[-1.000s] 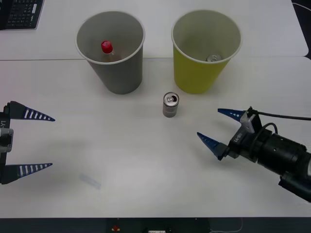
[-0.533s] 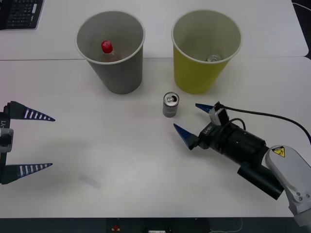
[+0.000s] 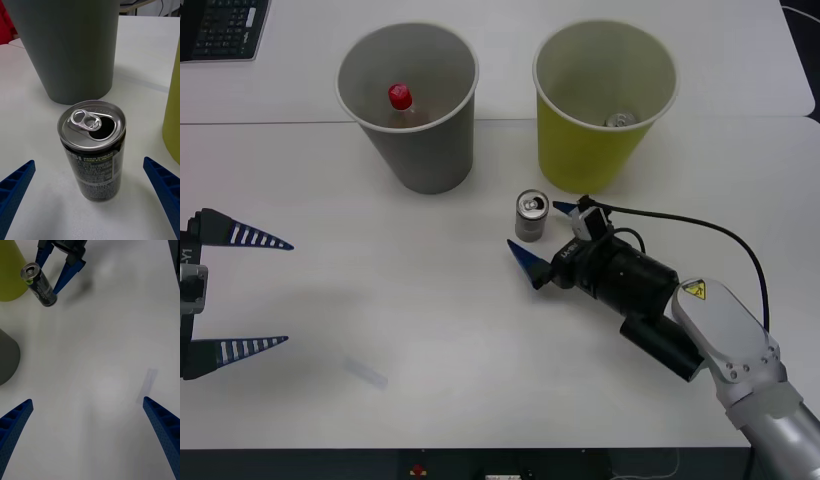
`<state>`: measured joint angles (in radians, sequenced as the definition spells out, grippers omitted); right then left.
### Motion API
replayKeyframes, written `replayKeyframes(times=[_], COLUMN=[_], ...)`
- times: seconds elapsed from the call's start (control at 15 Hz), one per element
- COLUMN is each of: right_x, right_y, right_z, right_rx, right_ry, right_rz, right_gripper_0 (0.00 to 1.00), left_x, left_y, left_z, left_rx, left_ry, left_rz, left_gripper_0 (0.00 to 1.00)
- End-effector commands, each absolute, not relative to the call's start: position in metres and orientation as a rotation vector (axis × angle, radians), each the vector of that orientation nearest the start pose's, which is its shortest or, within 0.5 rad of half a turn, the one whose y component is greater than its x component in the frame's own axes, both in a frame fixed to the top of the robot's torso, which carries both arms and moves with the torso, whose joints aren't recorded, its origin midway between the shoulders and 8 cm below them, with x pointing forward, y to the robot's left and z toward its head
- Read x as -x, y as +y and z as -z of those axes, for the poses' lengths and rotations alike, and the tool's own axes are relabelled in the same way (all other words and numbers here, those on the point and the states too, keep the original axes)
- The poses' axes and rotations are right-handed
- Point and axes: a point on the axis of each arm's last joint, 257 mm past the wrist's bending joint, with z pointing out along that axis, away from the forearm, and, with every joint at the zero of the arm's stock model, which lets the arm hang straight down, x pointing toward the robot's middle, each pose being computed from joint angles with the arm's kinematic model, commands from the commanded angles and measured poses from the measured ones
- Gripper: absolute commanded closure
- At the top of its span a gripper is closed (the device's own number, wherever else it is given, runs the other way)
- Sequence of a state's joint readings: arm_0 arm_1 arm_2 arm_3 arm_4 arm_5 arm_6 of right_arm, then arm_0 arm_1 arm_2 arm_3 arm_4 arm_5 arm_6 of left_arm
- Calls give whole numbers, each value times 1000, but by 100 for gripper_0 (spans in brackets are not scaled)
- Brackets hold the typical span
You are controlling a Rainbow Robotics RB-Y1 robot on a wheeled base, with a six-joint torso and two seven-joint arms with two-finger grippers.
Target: Put the can into the green bin and the plastic bottle into the gray bin
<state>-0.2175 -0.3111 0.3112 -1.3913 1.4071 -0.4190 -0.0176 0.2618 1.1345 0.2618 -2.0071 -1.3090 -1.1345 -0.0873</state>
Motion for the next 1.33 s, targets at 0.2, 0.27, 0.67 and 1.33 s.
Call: replayKeyframes(times=[0.2, 0.27, 0.67, 1.33], right_x=[-542, -546, -547, -548], right_y=[-39, -37, -33, -32], right_z=[262, 262, 259, 255], right_rx=[728, 725, 731, 746], right_ry=[1592, 1594, 1586, 1579], right_rz=[-439, -433, -428, -437], right_gripper_0=[0, 0, 100, 100], left_x=[-341, -341, -341, -341], left_y=[286, 286, 286, 286], left_z=[167, 167, 167, 167], left_rx=[-1762, -1762, -1762, -1762], left_ry=[1444, 1444, 1444, 1444], left_rz=[118, 118, 118, 118], left_gripper_0=[0, 0, 0, 0])
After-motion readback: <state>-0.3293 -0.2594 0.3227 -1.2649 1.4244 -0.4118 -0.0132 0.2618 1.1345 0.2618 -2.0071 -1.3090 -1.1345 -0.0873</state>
